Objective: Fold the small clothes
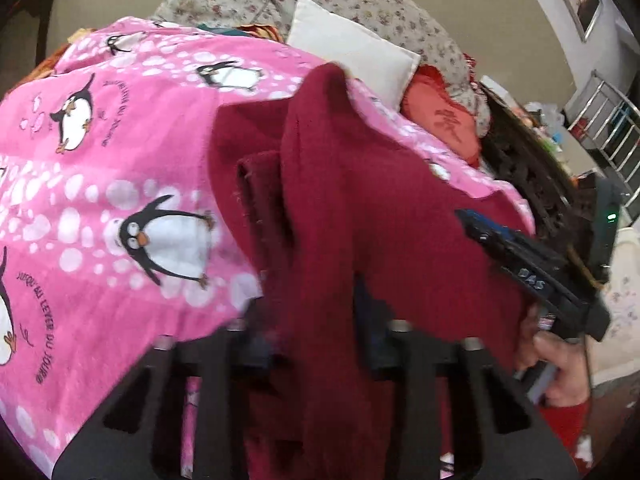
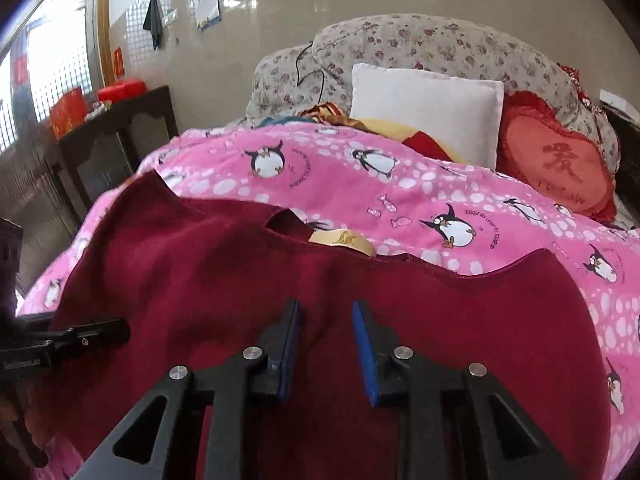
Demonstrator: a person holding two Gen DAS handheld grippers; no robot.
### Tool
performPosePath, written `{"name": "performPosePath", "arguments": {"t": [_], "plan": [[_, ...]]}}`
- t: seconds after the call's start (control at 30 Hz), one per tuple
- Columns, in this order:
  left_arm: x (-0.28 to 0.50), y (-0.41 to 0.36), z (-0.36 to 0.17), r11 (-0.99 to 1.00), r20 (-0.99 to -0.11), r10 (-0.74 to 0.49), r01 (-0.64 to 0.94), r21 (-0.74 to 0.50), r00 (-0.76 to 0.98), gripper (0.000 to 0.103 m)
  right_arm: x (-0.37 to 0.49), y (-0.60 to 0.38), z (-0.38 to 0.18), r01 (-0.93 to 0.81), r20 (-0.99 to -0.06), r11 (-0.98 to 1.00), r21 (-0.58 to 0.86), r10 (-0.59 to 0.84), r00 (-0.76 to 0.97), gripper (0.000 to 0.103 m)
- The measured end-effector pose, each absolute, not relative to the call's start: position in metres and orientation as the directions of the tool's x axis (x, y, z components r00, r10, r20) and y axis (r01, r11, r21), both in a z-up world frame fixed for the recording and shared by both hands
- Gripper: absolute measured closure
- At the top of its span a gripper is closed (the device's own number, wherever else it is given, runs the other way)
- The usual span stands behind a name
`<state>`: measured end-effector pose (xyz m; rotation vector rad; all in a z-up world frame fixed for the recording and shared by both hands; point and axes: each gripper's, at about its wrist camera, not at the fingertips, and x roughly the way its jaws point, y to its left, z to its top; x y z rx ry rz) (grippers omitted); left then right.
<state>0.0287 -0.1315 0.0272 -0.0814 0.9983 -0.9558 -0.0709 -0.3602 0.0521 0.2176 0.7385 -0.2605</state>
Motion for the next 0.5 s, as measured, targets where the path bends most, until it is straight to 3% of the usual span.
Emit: {"name": "performPosePath", "arguments": {"t": [0.2, 0.3, 0.37, 0.43, 0.5], "plan": [[-0.004, -0.134, 0.083, 0.516, -0.612, -0.782, 0.674, -0.529, 0.118, 0.083, -0.079, -0.385, 0.047, 0.296, -0.673, 0.898, 0.325, -0.001, 0.740, 0.077], [-0.034, -0.150, 0.112, 0.494, -0.605, -0.787, 0.707, -0.507, 0.116, 0.083, -0.107, -0.413, 0.067, 0.292, -0.578, 0.792, 0.536, 0.093, 0.810, 0.076], [-0.053, -0.165, 0.125, 0.482, -0.595, -0.796, 0.717, -0.504, 0.117, 0.083, -0.137, -0.439, 0.084, 0.293, -0.482, 0.699, 0.652, 0.085, 0.872, 0.068], [-0.072, -0.187, 0.129, 0.481, -0.601, -0.791, 0.728, -0.489, 0.119, 0.083, -0.160, -0.460, 0.090, 0.262, -0.402, 0.607, 0.750, 0.104, 0.910, 0.045], [-0.089, -0.211, 0.122, 0.483, -0.620, -0.776, 0.739, -0.470, 0.113, 0.083, -0.173, -0.474, 0.086, 0.218, -0.357, 0.523, 0.824, 0.180, 0.917, 0.040]]}}
